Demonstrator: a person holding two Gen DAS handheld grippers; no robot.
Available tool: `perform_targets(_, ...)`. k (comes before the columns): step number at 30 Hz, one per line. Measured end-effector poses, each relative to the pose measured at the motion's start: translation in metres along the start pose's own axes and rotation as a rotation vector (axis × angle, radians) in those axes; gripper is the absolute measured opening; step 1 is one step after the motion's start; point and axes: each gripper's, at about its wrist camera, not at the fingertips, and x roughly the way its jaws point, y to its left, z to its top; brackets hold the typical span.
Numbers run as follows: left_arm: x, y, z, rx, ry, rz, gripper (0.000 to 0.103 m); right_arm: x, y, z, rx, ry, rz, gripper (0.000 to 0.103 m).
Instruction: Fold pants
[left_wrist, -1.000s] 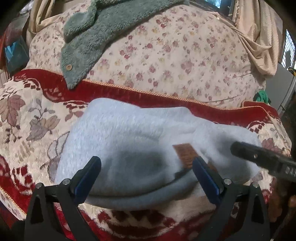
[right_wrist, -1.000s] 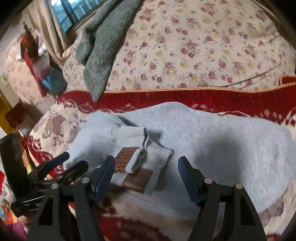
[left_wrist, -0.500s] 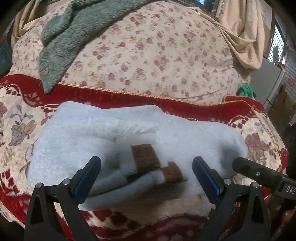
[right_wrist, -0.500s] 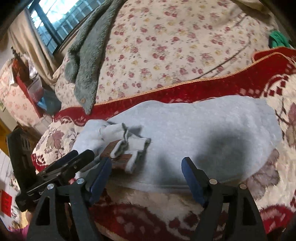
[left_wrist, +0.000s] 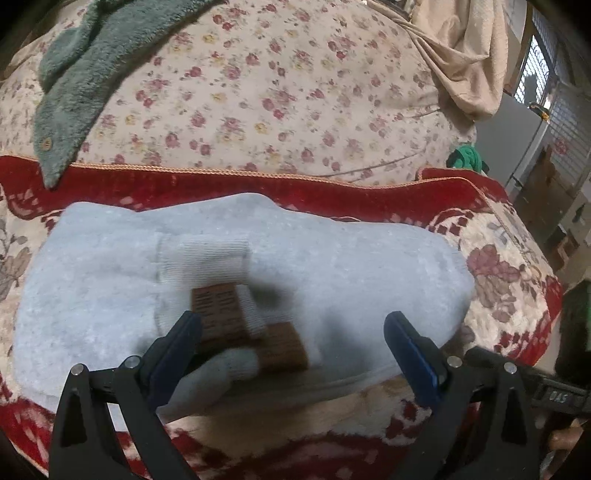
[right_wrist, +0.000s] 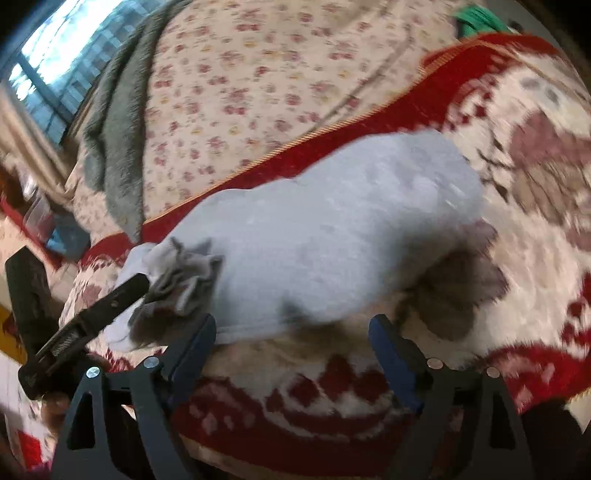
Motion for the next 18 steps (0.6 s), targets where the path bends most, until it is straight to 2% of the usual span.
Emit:
perform_targets(7, 0.010, -0.005, 0.001, 0.003, 0.031, -0.011, 0.099, 0.028, -0.053, 0.007, 0.310, 0.030, 0.130, 0.090)
perform_targets(10, 0.014, -0.004, 0.001, 0.002, 0.040, -0.005, 0.099, 0.042, -0.066, 0.014, 0.373, 0.034, 0.154, 0.090)
perform_targets(18, 0.033, 0.001, 0.016, -0.001, 0.072, -0.017, 0.099, 0.065, -0.068, 0.040, 0.345, -0.057, 0.235, 0.091)
